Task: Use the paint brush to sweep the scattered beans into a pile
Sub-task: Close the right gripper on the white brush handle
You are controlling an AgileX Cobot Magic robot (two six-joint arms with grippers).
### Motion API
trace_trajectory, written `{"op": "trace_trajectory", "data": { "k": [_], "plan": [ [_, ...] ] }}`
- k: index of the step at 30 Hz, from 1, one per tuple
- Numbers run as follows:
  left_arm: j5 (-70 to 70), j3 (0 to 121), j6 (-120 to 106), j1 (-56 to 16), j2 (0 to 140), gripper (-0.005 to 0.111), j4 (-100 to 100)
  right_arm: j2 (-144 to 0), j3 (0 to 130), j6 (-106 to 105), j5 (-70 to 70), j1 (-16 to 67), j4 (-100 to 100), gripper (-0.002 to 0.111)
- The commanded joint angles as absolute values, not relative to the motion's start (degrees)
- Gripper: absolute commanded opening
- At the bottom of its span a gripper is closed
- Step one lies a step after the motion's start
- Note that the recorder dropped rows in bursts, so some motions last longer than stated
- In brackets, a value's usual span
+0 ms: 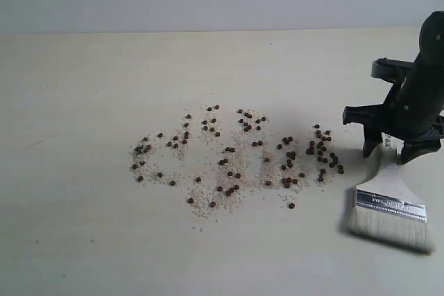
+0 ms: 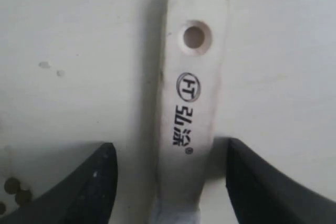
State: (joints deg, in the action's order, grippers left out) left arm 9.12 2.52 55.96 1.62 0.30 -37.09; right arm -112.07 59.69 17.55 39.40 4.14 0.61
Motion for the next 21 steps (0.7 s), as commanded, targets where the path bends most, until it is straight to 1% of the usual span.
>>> {"op": "trace_trajectory", "data": {
  "k": [1, 6, 8, 9, 11, 15, 17, 18, 21],
  "plan": [
    [9.1, 2.2, 55.7, 1.7, 0.0, 0.000, -37.3, -114.0, 59.2, 18.4, 41.0, 4.3, 1.2, 0.056],
    [9.1, 2.2, 55.7, 1.7, 0.0, 0.000, -37.3, -114.0, 59.2, 18.8, 41.3, 4.3, 1.2, 0.056],
    [9.1, 2.2, 55.7, 1.7, 0.0, 0.000, -37.3, -114.0, 59.2, 18.8, 41.7, 4.3, 1.2, 0.053],
    [9.1, 2.2, 55.7, 1.7, 0.0, 0.000, -37.3, -114.0, 59.2, 18.8, 41.8, 4.3, 1.2, 0.050],
    [9.1, 2.2, 55.7, 1.7, 0.0, 0.000, -37.3, -114.0, 59.2, 18.8, 42.0, 4.3, 1.2, 0.041],
    [9.1, 2.2, 55.7, 1.7, 0.0, 0.000, -37.3, -114.0, 59.2, 16.9, 41.9, 4.3, 1.2, 0.012],
    [9.1, 2.2, 55.7, 1.7, 0.0, 0.000, -37.3, -114.1, 59.2, 15.4, 41.9, 4.3, 1.2, 0.002],
    [9.1, 2.2, 55.7, 1.7, 0.0, 0.000, -37.3, -114.3, 59.2, 14.5, 42.0, 4.3, 1.2, 0.000],
    [9.1, 2.2, 55.7, 1.7, 0.0, 0.000, -37.3, -114.9, 59.2, 13.2, 42.0, 4.3, 1.2, 0.000]
  ]
}}
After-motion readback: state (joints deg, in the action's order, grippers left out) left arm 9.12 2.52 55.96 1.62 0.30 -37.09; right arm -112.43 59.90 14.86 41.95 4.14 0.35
